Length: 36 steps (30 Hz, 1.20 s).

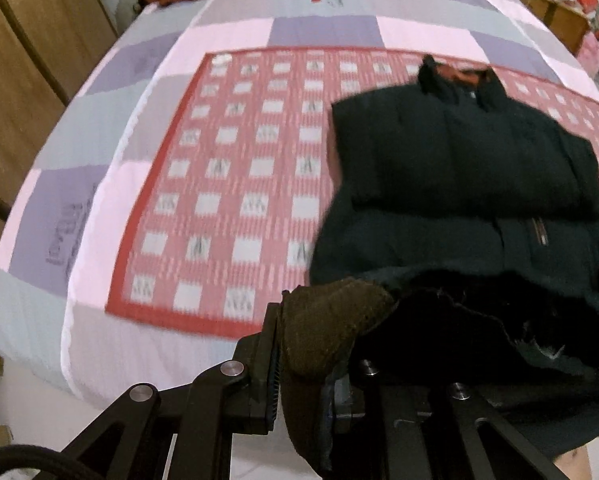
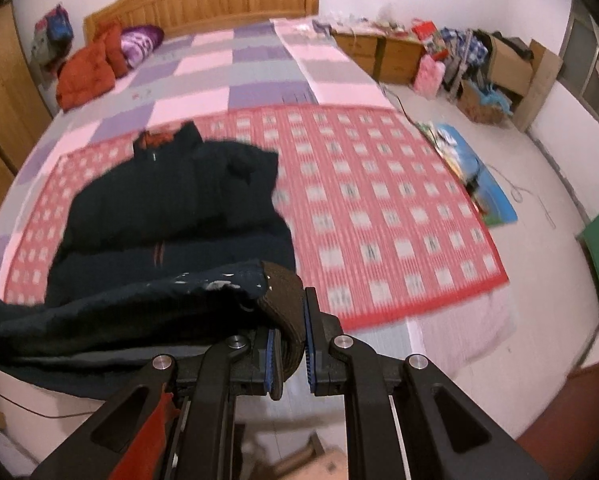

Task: Fold large clothes

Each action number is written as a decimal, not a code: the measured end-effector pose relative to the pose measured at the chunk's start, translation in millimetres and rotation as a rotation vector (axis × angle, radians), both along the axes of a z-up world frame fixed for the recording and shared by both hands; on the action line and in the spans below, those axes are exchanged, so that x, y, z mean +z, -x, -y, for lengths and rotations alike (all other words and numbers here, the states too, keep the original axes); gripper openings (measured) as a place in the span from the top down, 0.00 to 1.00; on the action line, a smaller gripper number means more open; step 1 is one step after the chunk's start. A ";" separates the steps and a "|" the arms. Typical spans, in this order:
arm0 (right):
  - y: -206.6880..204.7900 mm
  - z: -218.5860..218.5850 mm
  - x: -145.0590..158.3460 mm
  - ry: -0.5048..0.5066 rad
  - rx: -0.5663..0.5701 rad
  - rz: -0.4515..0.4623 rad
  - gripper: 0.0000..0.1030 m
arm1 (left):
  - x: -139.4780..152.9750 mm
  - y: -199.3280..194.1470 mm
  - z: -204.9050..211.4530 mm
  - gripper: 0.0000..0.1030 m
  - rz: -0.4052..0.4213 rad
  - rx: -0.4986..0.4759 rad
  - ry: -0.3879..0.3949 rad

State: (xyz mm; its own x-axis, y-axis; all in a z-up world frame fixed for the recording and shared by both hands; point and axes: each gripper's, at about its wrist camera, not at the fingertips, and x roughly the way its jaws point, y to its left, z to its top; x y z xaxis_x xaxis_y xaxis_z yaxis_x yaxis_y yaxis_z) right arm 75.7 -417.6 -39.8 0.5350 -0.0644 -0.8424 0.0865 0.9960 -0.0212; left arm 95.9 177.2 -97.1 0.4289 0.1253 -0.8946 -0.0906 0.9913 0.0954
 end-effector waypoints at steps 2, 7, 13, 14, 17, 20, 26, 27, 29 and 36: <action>-29.2 0.8 4.7 -0.012 0.013 0.026 0.88 | 4.4 -19.5 0.2 0.86 0.011 0.012 -0.007; -99.4 6.7 2.4 -0.029 0.045 0.050 0.88 | 10.1 -66.7 5.2 0.86 0.019 0.041 -0.024; -173.9 13.2 -17.6 -0.030 0.080 0.043 0.88 | 3.9 -121.2 10.8 0.86 0.024 0.056 -0.061; -187.2 13.5 -21.7 -0.029 0.084 0.041 0.88 | 2.0 -129.5 11.3 0.86 0.023 0.058 -0.064; -217.5 14.7 -33.3 -0.032 0.085 0.039 0.88 | -4.4 -154.2 13.3 0.86 0.020 0.058 -0.073; -243.8 11.1 -44.0 -0.011 0.097 0.038 0.88 | -14.2 -178.9 16.9 0.86 0.013 0.043 -0.091; -292.4 7.4 -68.8 0.017 0.088 0.021 0.88 | -40.2 -230.6 15.4 0.86 -0.007 0.031 -0.082; -296.6 6.6 -71.8 0.021 0.087 0.019 0.88 | -47.0 -241.7 15.5 0.86 -0.016 0.020 -0.088; -310.1 4.6 -78.9 0.033 0.085 0.016 0.88 | -58.8 -260.8 15.0 0.86 -0.030 0.008 -0.091; -359.6 1.1 -117.8 0.061 0.042 -0.027 0.88 | -101.6 -316.4 13.3 0.85 -0.082 -0.007 -0.074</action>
State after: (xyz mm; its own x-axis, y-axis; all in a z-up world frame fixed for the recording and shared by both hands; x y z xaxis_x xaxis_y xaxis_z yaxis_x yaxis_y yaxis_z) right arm 435.4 -418.7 -157.6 0.5152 -0.0943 -0.8519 0.0431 0.9955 -0.0842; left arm 412.3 163.9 -198.7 0.3560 0.1895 -0.9151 -0.0724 0.9819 0.1751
